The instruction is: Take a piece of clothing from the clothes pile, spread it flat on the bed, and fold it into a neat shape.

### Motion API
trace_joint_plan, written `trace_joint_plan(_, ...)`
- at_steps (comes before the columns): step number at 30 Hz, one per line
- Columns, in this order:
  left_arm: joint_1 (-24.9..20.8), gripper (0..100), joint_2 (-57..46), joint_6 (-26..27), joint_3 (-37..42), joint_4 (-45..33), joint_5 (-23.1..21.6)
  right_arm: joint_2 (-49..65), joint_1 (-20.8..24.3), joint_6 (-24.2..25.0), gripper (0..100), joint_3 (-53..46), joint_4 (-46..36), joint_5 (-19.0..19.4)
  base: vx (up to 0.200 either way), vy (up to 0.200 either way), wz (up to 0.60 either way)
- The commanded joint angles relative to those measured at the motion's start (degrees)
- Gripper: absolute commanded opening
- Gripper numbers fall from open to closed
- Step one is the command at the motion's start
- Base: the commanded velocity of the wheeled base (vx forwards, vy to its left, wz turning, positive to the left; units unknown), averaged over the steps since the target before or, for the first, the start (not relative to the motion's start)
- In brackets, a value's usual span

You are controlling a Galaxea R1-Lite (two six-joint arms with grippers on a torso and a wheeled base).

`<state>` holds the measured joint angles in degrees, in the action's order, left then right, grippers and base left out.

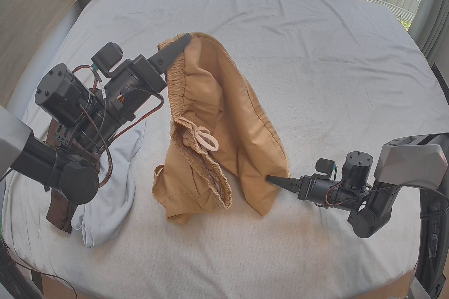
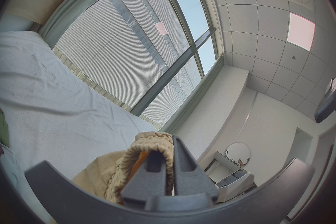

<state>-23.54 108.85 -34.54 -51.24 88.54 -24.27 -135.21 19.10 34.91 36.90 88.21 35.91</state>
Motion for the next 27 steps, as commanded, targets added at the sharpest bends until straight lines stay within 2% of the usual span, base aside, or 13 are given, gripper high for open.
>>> trace_joint_plan(1,0.86,0,1.01,-0.01,-0.53,0.05,0.01,2.58,0.15,-0.02,100,-1.04,0.12,0.21,0.0,0.0,0.0)
trace_joint_plan(8,1.57,0,1.01,-0.01,-0.62,0.05,0.01,6.27,0.5,1.12,100,-2.1,0.12,0.21,0.0,0.0,0.0)
trace_joint_plan(15,2.45,0,1.54,-0.01,-0.79,0.05,-0.07,12.16,0.15,1.56,100,-7.28,0.21,0.39,0.0,0.0,0.0)
trace_joint_plan(27,2.97,0,1.72,-0.09,-0.88,0.05,-0.07,11.37,0.41,1.65,100,-6.05,0.12,0.39,0.0,0.0,0.0)
